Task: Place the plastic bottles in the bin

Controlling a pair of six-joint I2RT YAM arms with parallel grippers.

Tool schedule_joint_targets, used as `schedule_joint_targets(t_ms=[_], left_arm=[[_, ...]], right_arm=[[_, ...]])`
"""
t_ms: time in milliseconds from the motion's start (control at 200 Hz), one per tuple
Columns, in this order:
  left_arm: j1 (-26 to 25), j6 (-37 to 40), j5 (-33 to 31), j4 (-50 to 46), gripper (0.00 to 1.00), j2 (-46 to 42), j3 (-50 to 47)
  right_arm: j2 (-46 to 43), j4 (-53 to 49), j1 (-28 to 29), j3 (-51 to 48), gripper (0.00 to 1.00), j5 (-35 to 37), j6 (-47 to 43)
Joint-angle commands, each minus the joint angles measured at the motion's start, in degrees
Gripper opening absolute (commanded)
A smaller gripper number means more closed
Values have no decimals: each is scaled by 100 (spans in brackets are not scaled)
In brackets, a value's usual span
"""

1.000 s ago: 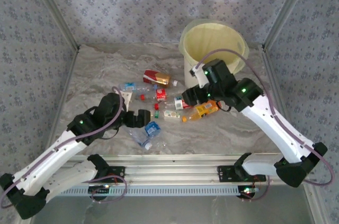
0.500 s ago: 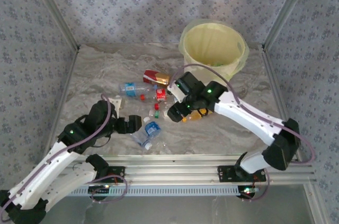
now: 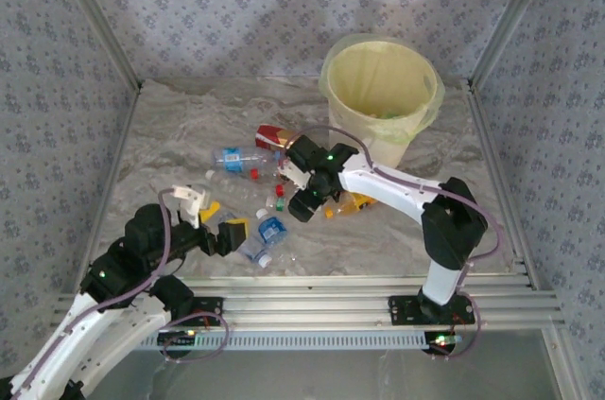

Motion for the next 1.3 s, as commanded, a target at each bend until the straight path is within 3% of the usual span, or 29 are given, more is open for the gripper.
schedule_joint_targets(t_ms=[0,165,765,1294], left_arm=[[21,188,189,306,100,83,-40],[27,115,317,420,100,270,-75],[21,234,738,488,100,225,-102],[23,228,704,479,100,228,-104]], right_arm=[[211,-113,77,265,86,206,-259],[499,-98,188,378,84,536,-325],[1102,-31,322,428,80,642,-368],[1116,14,330,416,59,476,-360]])
